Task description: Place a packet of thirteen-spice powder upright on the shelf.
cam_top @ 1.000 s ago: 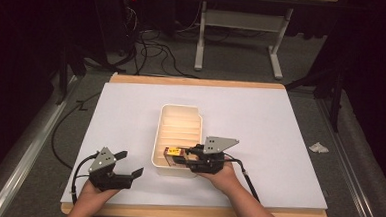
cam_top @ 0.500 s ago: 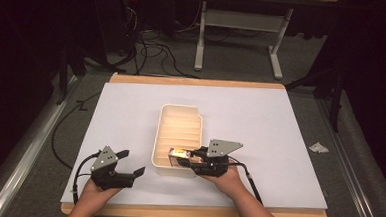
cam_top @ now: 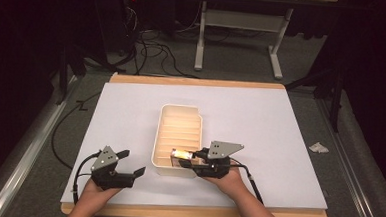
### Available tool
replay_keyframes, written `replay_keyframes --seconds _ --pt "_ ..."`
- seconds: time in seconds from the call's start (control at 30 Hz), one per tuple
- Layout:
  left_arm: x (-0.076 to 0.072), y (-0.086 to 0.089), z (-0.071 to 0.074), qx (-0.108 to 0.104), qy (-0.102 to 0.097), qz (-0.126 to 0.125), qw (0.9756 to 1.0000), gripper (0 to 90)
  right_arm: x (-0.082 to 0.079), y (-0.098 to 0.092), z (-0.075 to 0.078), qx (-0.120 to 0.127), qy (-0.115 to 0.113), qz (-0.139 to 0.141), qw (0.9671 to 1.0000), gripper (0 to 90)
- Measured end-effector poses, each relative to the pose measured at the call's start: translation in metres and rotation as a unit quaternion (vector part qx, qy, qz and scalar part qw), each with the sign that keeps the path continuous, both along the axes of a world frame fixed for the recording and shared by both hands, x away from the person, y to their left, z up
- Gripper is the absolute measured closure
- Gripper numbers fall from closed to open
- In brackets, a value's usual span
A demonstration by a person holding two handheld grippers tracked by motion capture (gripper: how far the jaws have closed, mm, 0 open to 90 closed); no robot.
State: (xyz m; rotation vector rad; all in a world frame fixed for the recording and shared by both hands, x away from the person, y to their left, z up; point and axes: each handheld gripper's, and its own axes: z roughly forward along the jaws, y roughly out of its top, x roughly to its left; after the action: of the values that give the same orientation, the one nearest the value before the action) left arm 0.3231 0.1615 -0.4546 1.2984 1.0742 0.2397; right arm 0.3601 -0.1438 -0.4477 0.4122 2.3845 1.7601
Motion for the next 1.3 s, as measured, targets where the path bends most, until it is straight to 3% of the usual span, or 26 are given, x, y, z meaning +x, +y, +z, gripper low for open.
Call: replay_keyframes --seconds 0.33,0.6,0.83,1.13,1.3 --pt "0.000 0.000 0.000 0.000 0.000 0.000 1.0000 15.4 0.000 -0.001 0.002 0.003 -0.001 -0.008 1.0000 56.7" --pt "0.000 0.000 0.000 -0.001 0.000 0.000 1.0000 15.4 -0.002 0.001 0.006 0.009 -0.007 -0.017 0.9998 39.4" --pt "0.000 0.000 0.000 0.001 0.000 -0.001 1.0000 15.4 -0.003 0.003 0.013 0.012 -0.009 -0.024 0.9996 32.1" --pt "0.000 0.000 0.001 -0.004 0.001 0.003 1.0000 15.4 -0.003 -0.001 0.019 0.020 -0.009 -0.033 0.9992 31.0" --pt "0.000 0.001 0.001 -0.002 -0.001 0.003 1.0000 15.4 -0.004 -0.009 0.033 0.027 -0.013 -0.053 0.9981 31.9"
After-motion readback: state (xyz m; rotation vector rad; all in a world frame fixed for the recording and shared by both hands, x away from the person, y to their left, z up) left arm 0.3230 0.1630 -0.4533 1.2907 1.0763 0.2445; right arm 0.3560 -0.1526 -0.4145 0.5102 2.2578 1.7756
